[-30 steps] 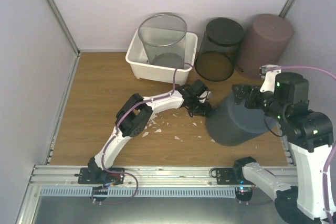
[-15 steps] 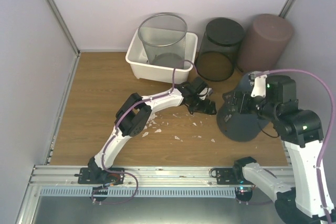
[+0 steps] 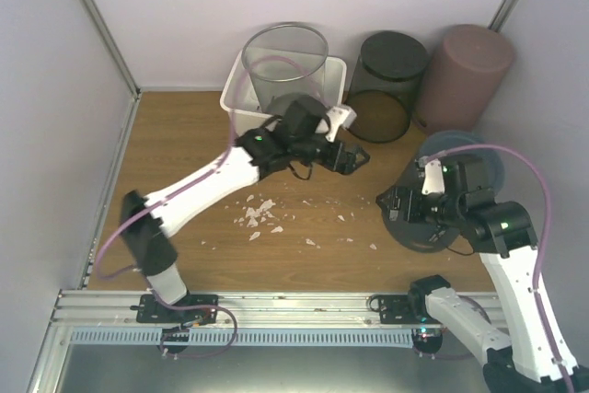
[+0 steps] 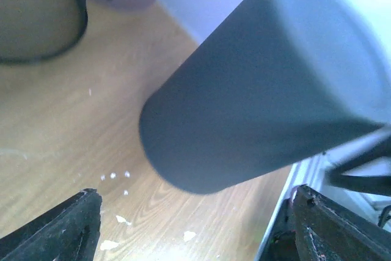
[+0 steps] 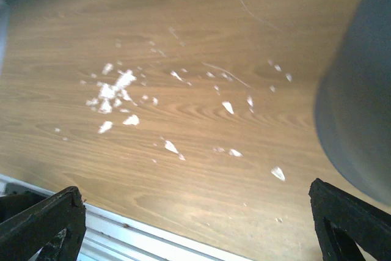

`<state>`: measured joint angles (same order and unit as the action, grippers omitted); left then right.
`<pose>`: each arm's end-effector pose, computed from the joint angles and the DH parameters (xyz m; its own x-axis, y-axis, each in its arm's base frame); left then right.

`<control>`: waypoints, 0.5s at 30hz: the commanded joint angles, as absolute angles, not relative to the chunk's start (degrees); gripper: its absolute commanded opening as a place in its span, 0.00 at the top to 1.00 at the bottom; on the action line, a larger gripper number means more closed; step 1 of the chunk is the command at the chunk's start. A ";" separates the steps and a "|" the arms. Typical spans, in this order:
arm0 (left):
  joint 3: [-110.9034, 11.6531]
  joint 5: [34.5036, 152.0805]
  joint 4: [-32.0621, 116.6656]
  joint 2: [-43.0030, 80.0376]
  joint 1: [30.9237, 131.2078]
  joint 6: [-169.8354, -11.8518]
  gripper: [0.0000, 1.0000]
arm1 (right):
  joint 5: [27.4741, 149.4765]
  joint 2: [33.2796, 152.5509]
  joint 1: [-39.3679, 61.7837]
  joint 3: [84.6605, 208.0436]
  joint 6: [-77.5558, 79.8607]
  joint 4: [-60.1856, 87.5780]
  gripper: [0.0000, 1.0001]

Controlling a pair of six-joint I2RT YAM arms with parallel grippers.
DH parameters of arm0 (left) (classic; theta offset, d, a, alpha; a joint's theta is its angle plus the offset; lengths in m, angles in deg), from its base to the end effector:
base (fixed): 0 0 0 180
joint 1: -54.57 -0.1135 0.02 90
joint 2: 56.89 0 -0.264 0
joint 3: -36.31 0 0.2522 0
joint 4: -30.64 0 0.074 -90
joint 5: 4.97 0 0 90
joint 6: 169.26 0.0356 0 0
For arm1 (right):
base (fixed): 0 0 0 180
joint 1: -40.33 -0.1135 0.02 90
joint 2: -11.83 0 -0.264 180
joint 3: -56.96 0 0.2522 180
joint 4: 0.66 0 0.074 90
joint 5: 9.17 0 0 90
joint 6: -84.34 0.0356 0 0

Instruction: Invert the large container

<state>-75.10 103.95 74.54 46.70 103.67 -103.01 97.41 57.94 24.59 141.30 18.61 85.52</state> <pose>0.2656 -0.3242 0.3410 -0.7100 0.2378 -0.6628 0.6562 0.5649 -0.5003 0.1007 0.0389 0.3795 -0.8340 0.1742 -0.5235 -0.1109 0.8765 0.4685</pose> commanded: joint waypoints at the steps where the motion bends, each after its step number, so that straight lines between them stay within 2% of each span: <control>1: -71.82 97.22 71.51 34.29 103.43 -95.54 0.15 | 92.16 57.58 24.17 137.09 23.20 88.86 0.01; 5: -76.01 92.48 73.08 30.35 103.08 -83.48 0.12 | 89.09 56.92 24.17 135.19 27.18 89.06 0.00; 10: -84.11 79.97 75.71 32.23 102.96 -65.42 0.05 | 83.77 58.59 24.21 132.49 31.14 88.92 0.00; 15: -83.96 70.71 68.64 33.39 101.34 -51.05 0.02 | 80.92 61.20 24.21 132.16 34.60 86.74 0.00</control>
